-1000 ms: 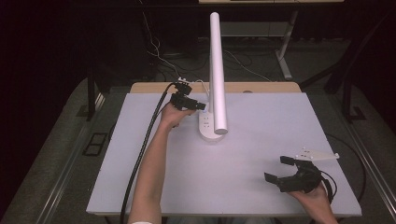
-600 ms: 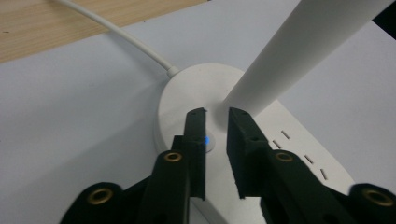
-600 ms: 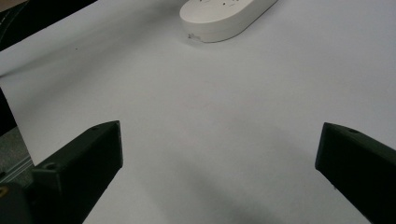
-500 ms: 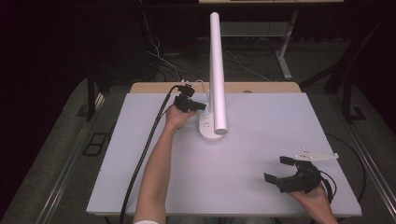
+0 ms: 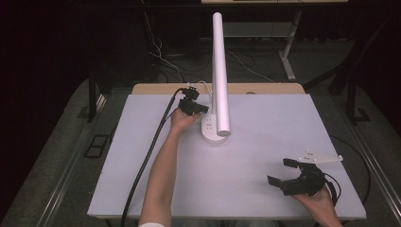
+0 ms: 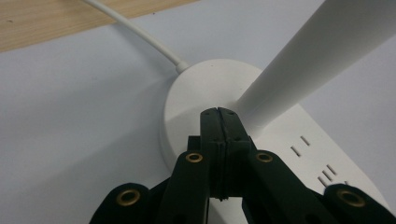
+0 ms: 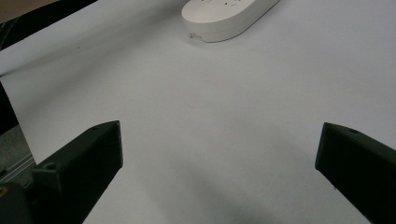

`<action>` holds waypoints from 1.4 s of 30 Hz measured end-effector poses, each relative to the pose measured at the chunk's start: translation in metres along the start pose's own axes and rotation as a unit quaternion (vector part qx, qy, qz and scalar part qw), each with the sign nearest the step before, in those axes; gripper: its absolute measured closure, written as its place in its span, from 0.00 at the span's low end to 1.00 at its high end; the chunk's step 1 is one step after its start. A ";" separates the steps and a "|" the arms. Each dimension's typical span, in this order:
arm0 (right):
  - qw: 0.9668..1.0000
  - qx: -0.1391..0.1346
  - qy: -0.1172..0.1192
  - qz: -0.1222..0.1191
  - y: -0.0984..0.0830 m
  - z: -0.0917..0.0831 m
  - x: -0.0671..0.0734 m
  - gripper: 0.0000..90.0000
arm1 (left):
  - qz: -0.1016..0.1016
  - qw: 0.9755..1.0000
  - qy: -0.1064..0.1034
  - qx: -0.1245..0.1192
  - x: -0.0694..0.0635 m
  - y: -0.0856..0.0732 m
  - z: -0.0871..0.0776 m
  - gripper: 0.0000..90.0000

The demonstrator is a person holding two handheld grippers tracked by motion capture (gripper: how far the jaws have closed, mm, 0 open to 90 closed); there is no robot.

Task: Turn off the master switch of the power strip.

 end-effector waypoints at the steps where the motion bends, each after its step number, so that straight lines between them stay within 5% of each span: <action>1: 1.000 0.000 0.000 0.000 0.000 0.000 0.000 0.00 | -0.009 1.000 -0.001 -0.003 0.000 0.000 0.001 1.00; 4: 1.000 0.000 0.000 -0.002 0.000 0.000 0.000 0.00 | -0.022 1.000 0.002 -0.015 -0.002 0.000 0.003 1.00; 7: 1.000 -0.001 -0.001 -0.005 0.000 0.000 0.000 0.00 | -0.010 1.000 0.009 0.002 -0.003 0.000 0.003 1.00; 14: 1.000 -0.002 0.000 -0.001 0.000 -0.002 0.001 0.00 | -0.019 1.000 0.004 0.003 -0.001 -0.001 0.003 1.00; 19: 1.000 -0.003 0.000 -0.004 0.000 -0.002 0.001 0.00 | -0.041 0.999 0.003 -0.013 -0.002 -0.002 0.004 1.00; 28: 1.000 -0.005 -0.003 -0.002 0.000 -0.003 0.002 0.00 | -0.046 0.999 0.003 -0.022 -0.002 -0.005 0.004 1.00; 31: 1.000 -0.006 -0.003 0.001 0.000 -0.003 0.001 0.00 | -0.027 0.999 0.015 -0.019 -0.004 -0.004 0.005 1.00; 42: 1.000 -0.007 -0.004 0.000 0.000 -0.004 0.000 0.00 | -0.027 0.999 0.029 -0.018 -0.010 -0.002 0.010 1.00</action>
Point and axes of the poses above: each handheld gripper's, and its own axes: z roughly forward along the jaws, y roughly out of its top, x roughly to its left, the point moved 2 cm from there along z, roughly forward along the jaws, and after that the axes turned 3 degrees about -y, right-handed, at the moved point
